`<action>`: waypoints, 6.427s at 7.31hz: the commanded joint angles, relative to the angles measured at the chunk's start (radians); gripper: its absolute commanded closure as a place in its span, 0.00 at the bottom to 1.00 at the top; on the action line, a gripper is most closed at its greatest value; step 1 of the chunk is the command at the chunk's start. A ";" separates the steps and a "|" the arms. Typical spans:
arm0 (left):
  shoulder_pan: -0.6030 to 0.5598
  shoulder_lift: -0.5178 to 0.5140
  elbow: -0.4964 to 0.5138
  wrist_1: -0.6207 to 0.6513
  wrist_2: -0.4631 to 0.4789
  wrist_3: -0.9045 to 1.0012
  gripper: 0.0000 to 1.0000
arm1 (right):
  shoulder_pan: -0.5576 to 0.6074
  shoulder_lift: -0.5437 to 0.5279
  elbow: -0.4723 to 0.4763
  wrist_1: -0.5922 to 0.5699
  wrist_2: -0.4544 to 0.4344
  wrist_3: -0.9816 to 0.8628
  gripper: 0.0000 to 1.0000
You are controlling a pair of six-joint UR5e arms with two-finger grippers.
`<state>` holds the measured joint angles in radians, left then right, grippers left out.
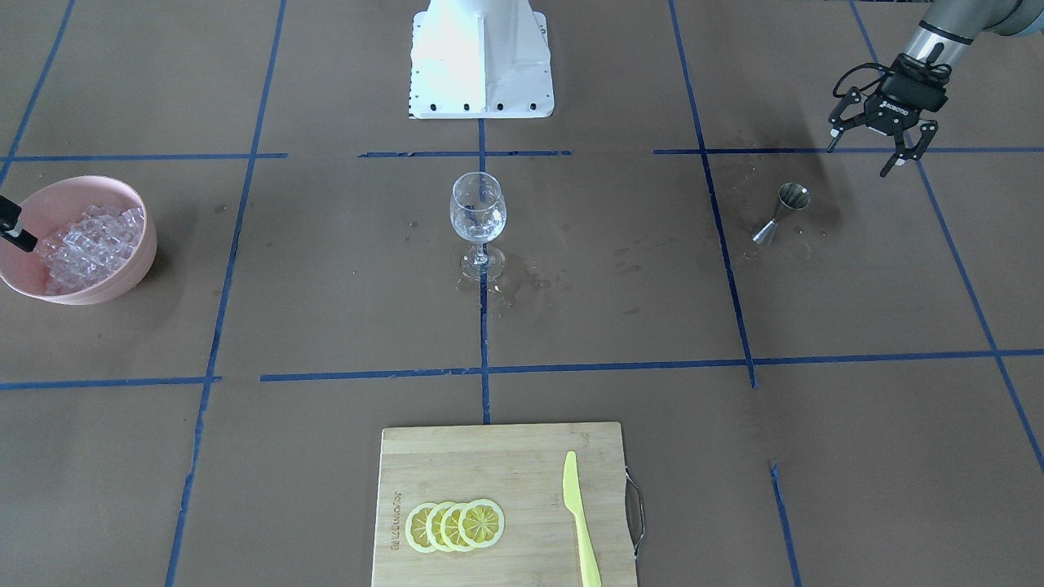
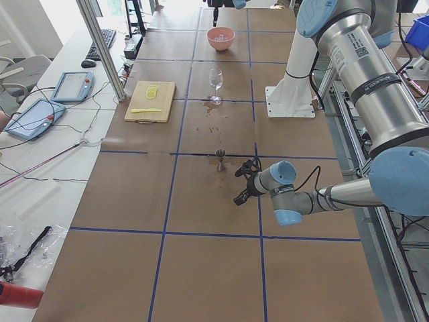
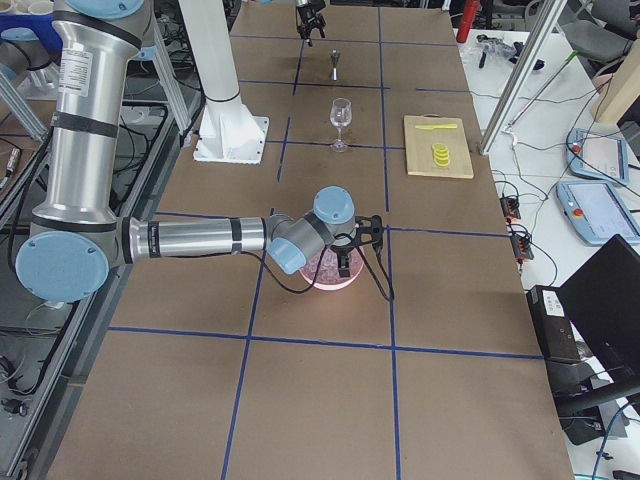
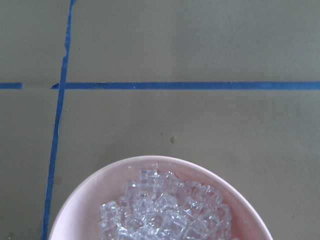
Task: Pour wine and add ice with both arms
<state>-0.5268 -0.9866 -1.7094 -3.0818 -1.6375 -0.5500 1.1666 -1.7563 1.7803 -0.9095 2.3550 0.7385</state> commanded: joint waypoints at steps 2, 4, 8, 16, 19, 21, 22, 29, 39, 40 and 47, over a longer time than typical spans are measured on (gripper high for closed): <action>-0.085 -0.007 0.040 -0.002 -0.061 0.065 0.01 | -0.169 -0.022 0.030 0.001 -0.139 0.265 0.00; -0.085 -0.011 0.036 -0.006 -0.059 0.064 0.00 | -0.189 -0.034 0.028 0.000 -0.149 0.320 0.05; -0.087 -0.011 0.031 -0.006 -0.059 0.056 0.00 | -0.200 -0.043 0.027 0.000 -0.149 0.341 0.78; -0.088 -0.015 0.024 -0.020 0.004 0.053 0.00 | -0.127 0.059 0.231 -0.023 -0.135 0.436 1.00; -0.087 -0.015 0.037 -0.055 0.002 0.053 0.00 | -0.296 0.278 0.228 -0.028 -0.154 0.724 1.00; -0.087 -0.021 0.042 -0.055 0.004 0.053 0.00 | -0.448 0.502 0.240 -0.218 -0.287 0.876 1.00; -0.087 -0.021 0.042 -0.055 0.004 0.053 0.00 | -0.505 0.620 0.243 -0.370 -0.353 0.907 1.00; -0.087 -0.032 0.039 -0.055 0.007 -0.001 0.00 | -0.670 0.822 0.194 -0.522 -0.559 0.995 0.91; -0.420 -0.173 0.040 0.283 -0.355 0.109 0.00 | -0.256 0.407 0.301 -0.559 -0.234 0.402 0.00; -0.490 -0.217 0.031 0.407 -0.387 0.163 0.00 | -0.164 0.317 0.294 -0.560 -0.194 0.192 0.00; -0.828 -0.388 -0.207 1.272 -0.737 0.432 0.00 | 0.251 0.163 -0.064 -0.560 -0.068 -0.685 0.00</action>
<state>-1.3317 -1.3489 -1.8421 -1.9951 -2.3394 -0.1380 1.4013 -1.5852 1.7644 -1.4753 2.2878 0.1089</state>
